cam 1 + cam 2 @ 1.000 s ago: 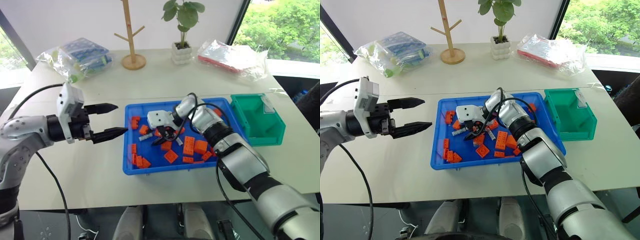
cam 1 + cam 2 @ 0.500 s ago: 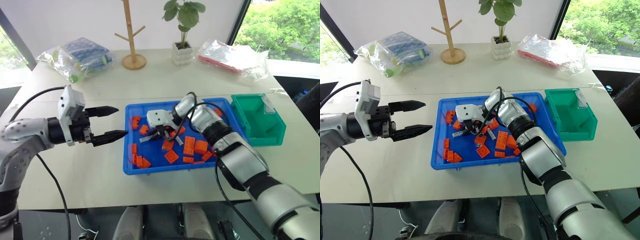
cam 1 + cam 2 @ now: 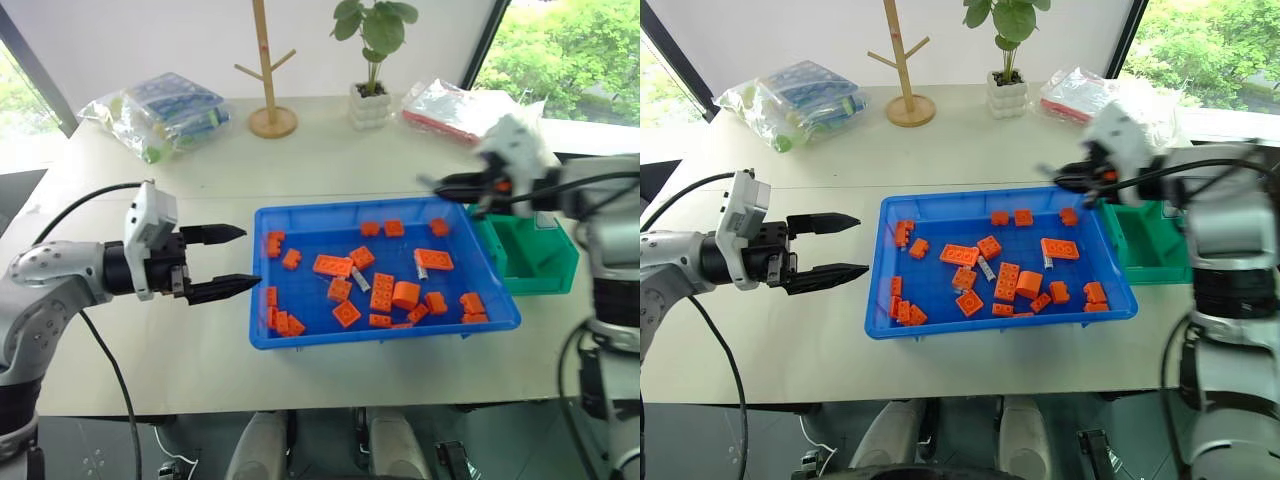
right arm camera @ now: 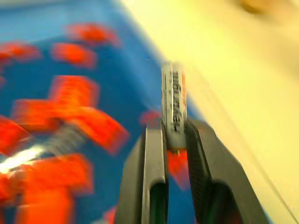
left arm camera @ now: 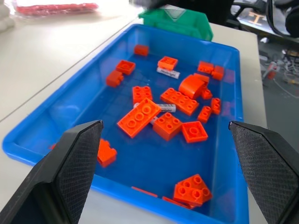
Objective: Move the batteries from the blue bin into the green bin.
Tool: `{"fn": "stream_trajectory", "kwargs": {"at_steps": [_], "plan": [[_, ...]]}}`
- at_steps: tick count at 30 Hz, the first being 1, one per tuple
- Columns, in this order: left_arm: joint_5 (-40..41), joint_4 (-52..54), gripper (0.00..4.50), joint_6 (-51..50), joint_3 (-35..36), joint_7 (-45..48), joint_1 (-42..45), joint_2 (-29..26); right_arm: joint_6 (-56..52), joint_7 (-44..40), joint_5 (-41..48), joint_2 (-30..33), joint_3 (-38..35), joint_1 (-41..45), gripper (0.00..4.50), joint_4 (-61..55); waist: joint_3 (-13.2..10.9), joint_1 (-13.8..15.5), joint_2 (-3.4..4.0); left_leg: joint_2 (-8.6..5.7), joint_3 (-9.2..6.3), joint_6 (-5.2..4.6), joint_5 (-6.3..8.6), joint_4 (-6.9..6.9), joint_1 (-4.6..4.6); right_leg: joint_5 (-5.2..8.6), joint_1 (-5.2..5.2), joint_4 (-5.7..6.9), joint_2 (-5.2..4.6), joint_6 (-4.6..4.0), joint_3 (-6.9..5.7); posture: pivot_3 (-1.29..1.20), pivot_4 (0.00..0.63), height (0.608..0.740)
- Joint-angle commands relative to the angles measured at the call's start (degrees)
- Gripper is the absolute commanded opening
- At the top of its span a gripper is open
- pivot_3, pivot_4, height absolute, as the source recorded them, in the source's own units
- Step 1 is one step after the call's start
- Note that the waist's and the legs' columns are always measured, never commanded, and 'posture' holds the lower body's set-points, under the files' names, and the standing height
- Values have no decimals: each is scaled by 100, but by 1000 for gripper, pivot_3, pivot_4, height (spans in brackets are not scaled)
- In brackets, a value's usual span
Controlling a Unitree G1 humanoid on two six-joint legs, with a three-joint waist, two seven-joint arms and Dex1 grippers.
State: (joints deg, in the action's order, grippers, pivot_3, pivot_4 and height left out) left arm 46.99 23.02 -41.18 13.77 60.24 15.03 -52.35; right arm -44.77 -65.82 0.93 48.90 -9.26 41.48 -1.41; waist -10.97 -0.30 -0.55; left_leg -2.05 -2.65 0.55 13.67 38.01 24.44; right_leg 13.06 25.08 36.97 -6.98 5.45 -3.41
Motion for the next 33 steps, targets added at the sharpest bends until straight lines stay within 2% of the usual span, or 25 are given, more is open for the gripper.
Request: {"fn": "stream_trajectory", "kwargs": {"at_steps": [1, 5, 9, 11, 13, 14, 19, 22, 26, 29, 31, 33], "plan": [[15, -56, 4500, 68, -9, 208, 81, -95, -295, 579, 92, 434, -870, -472, 55, -195, 0, -23, 0, 2, 5, -1, 1, 0, -1, 0, 0, 0, 0, -1, 1, 0, 150, 692], [-95, -288, 4500, 167, -217, 329, 316, 1, -310, 954, 148, 571, -1328, -1452, 55, -427, 0, -34, -2, 11, 28, -8, 3, 0, -5, 2, 2, 1, 1, -4, 7, 0, 150, 692], [-193, -431, 4500, 239, -373, 395, 481, 67, -286, 1304, 256, 525, -1405, -1934, 55, -535, -2, -42, 2, 13, 64, -14, 4, 4, -8, 2, 5, 2, 0, -3, 25, 0, 150, 692], [-219, -460, 4500, 257, -428, 392, 561, 107, -228, 1498, 290, 465, -1373, -2135, 1179, -576, -2, -40, 0, 16, 68, -17, 6, 6, -10, 2, 5, 2, 1, -3, 28, 0, 150, 692], [-231, -472, 4500, 263, -449, 389, 604, 131, -159, 1614, 348, 460, -1328, -2200, 1960, -628, -3, -28, -3, 20, 71, -18, 6, 7, -9, 1, 5, 2, 6, -2, 27, 0, 150, 692], [-234, -472, 4500, 260, -451, 387, 618, 138, -175, 1636, 422, 477, -1319, -2151, 2494, -659, -4, -26, -3, 21, 73, -18, 6, 8, -8, 1, 5, 2, 7, -2, 27, 0, 150, 692], [-245, -476, 4500, 254, -419, 393, 642, 130, -328, 1533, 976, 551, -1148, -1568, 2494, -904, -5, -48, -3, 26, 75, -19, 7, 9, -9, 1, 7, 1, 9, -2, 30, 0, 150, 692], [-241, -466, 4500, 240, -400, 387, 646, 125, -532, 1556, 1276, 415, -799, -1120, 2494, -1206, -5, -49, -4, 36, 74, -19, 7, 9, -11, 0, 9, 2, 18, -3, 31, 0, 150, 692], [-234, -447, 4500, 217, -388, 332, 659, 134, -1126, 1808, 1744, -343, 60, -613, 2494, -1818, -10, -49, -22, 43, 69, -20, 8, 9, -9, -1, 9, 2, 24, -2, 29, 0, 150, 692], [-214, -420, 4500, 189, -370, 301, 657, 125, -1371, 2165, 1758, -950, 650, -467, 3347, -1867, -11, -36, -25, 43, 69, -20, 8, 11, -9, -2, 9, 1, 23, -2, 30, 0, 150, 692], [-203, -406, 4500, 174, -339, 300, 650, 99, -1259, 2290, 1509, -1141, 1355, -445, 4357, -1815, -13, -4, -26, 39, 68, -20, 8, 13, -4, -2, 12, 1, 20, -2, 29, 0, 150, 692], [-210, -410, 4500, 172, -310, 297, 648, 69, -1244, 2326, 1393, -1303, 1938, -393, 4440, -1705, -14, -5, -28, 37, 68, -20, 8, 13, -3, -2, 12, 0, 19, -3, 29, 0, 150, 692]]}}
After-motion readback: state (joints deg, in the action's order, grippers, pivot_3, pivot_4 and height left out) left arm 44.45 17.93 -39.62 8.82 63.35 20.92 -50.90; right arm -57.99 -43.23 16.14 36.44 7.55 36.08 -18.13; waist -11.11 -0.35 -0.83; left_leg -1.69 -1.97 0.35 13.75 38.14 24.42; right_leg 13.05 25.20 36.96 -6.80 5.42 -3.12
